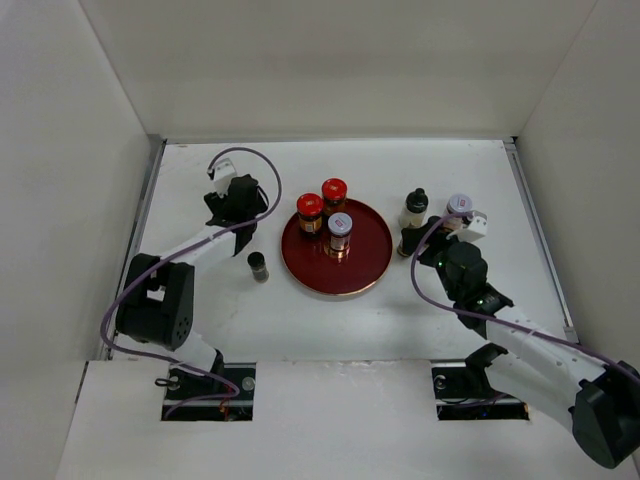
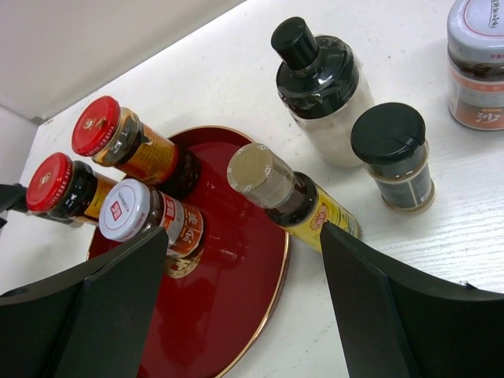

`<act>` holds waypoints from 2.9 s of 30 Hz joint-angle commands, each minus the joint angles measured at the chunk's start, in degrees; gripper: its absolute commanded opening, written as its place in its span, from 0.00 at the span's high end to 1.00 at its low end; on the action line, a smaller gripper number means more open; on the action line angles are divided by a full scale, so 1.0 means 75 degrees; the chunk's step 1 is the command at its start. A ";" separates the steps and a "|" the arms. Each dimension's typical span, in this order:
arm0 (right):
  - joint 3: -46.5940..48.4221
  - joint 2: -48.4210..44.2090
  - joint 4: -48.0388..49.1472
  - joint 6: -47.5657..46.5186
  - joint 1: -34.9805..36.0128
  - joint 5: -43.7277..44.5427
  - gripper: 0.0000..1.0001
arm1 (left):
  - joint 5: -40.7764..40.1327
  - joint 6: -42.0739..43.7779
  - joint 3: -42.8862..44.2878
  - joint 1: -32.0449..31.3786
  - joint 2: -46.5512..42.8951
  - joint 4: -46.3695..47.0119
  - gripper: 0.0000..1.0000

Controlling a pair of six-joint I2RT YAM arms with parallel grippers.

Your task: Organize the condiment bottles

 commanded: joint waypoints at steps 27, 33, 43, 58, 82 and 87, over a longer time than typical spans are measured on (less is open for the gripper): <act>0.0289 0.0260 0.0474 0.0035 0.0145 -0.0077 0.15 | -0.0273 0.0496 -0.0106 -0.1453 -0.2081 0.0086 0.65; 0.0278 0.0178 0.0474 0.0035 0.0168 -0.0066 0.15 | -0.0308 0.0437 -0.0223 -0.2297 -0.2411 -0.0395 0.65; 0.0254 0.0166 0.0474 0.0059 0.0168 -0.0113 0.15 | -0.0496 0.0086 -0.0645 -0.3165 -0.2025 -0.0466 0.65; 0.0277 0.0189 0.0474 0.0012 0.0192 -0.0054 0.15 | -0.0296 0.0062 -0.0879 -0.3388 -0.0911 0.0448 0.65; 0.0289 0.0154 0.0474 0.0012 0.0203 -0.0089 0.15 | -0.0613 0.0542 -0.1161 -0.3739 -0.2468 0.0215 0.17; 0.0289 0.0131 0.0450 0.0012 0.0204 -0.0101 0.15 | -0.0776 0.0426 -0.1207 -0.3599 -0.3241 -0.0697 0.27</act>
